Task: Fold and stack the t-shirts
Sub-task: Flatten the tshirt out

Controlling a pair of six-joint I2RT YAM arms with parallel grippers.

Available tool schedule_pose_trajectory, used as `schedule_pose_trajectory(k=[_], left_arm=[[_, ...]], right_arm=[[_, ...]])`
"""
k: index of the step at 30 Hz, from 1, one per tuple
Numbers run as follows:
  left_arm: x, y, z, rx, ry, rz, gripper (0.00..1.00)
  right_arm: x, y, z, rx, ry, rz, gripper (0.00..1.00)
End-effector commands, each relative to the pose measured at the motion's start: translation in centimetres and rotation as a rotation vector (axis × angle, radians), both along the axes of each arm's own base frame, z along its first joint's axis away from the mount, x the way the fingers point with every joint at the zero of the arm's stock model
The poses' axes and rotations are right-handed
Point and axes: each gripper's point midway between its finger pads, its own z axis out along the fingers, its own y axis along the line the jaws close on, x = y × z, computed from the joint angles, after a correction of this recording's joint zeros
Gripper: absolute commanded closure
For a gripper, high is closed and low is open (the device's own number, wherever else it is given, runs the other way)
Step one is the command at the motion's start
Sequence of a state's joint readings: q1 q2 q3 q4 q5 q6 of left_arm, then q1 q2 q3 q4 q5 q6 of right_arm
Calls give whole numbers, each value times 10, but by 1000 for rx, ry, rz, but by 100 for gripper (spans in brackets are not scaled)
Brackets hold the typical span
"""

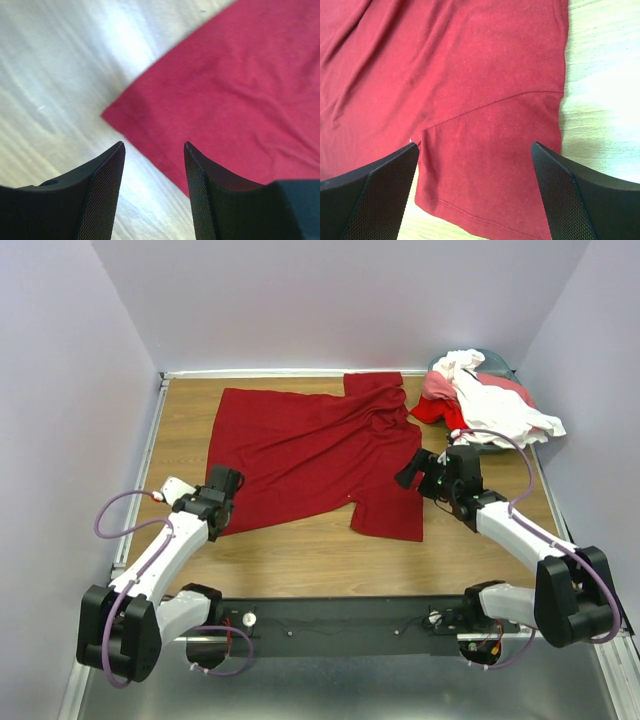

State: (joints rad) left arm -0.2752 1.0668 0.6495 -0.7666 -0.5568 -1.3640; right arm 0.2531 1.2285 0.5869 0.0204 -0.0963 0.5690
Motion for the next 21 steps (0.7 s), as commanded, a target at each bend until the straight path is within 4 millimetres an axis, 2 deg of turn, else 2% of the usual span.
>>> schedule_pose_trajectory(k=[1, 8, 11, 16, 19, 20, 21], left_arm=[[-10, 11, 7, 21, -7, 90, 41], [-12, 34, 0, 167, 40, 151, 41], [-6, 42, 7, 223, 17, 149, 41], [20, 37, 31, 214, -193, 55, 37], [28, 37, 55, 199, -330, 48, 38], [32, 37, 72, 195, -411, 51, 38], [33, 40, 79, 215, -436, 53, 38]], right_arm=[[-5, 0, 1, 24, -1, 3, 0], [1, -6, -8, -2, 16, -11, 0], [2, -12, -18, -26, 43, -34, 0], [-11, -21, -37, -52, 87, -66, 0], [-24, -37, -38, -100, 105, -128, 0], [-33, -46, -37, -122, 107, -158, 0], [-37, -49, -37, -132, 110, -172, 0]])
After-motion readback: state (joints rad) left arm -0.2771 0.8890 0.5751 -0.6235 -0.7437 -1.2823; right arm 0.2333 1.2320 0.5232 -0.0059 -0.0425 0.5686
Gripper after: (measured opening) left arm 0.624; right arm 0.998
